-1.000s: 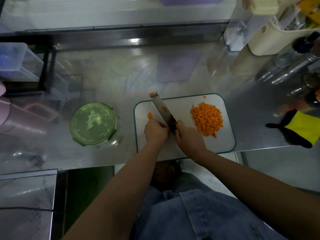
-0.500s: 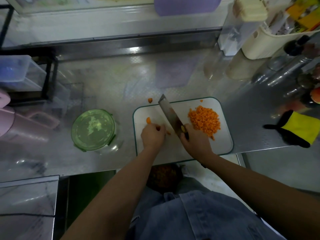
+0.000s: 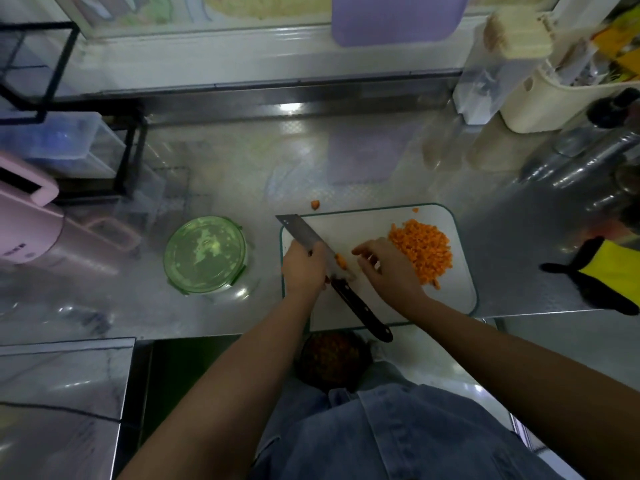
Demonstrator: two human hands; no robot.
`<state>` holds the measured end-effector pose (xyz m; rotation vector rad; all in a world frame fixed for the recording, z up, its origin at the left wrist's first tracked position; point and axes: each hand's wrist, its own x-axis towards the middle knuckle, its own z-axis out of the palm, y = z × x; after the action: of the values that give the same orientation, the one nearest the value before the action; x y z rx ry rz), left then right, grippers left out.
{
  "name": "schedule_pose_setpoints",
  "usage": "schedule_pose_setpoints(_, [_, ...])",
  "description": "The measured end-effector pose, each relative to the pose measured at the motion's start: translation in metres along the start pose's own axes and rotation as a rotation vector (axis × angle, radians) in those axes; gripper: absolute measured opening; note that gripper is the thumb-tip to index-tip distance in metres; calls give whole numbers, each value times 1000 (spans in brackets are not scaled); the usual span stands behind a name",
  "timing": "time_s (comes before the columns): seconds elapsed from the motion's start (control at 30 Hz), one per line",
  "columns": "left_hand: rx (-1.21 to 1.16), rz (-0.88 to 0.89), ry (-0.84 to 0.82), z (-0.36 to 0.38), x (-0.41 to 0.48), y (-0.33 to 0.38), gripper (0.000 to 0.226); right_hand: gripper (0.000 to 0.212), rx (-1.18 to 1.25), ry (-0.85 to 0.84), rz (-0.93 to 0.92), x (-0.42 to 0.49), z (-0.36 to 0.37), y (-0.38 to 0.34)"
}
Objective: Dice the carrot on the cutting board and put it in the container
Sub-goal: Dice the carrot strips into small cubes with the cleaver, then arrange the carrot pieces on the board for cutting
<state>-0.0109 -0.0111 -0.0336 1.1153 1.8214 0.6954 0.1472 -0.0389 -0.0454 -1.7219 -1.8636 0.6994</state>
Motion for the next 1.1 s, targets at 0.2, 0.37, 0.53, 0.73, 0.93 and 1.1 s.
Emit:
schedule_pose_setpoints(0.2, [-99,-25,2,-7,-3,-4,24,25,212,-235,224,24,14,-17])
schedule_pose_setpoints(0.37, [-84,-5,21,-12,-1,-8,34,17,260,-211,339,34,19,-13])
schedule_pose_setpoints(0.53, [-102,2,53,-16,6,-13,28,19,65,-99,183,34,20,-7])
schedule_pose_setpoints(0.73, [-81,0,84,-17,10,-11,26,29,-86,-160,48,34,19,-1])
schedule_pose_setpoints(0.93, [-24,36,111,-9,10,1,16,19,84,9,67,31,-3,-7])
schedule_pose_setpoints(1.1, [19,129,100,3,8,23,18,57,9,-310,84,9,-11,-16])
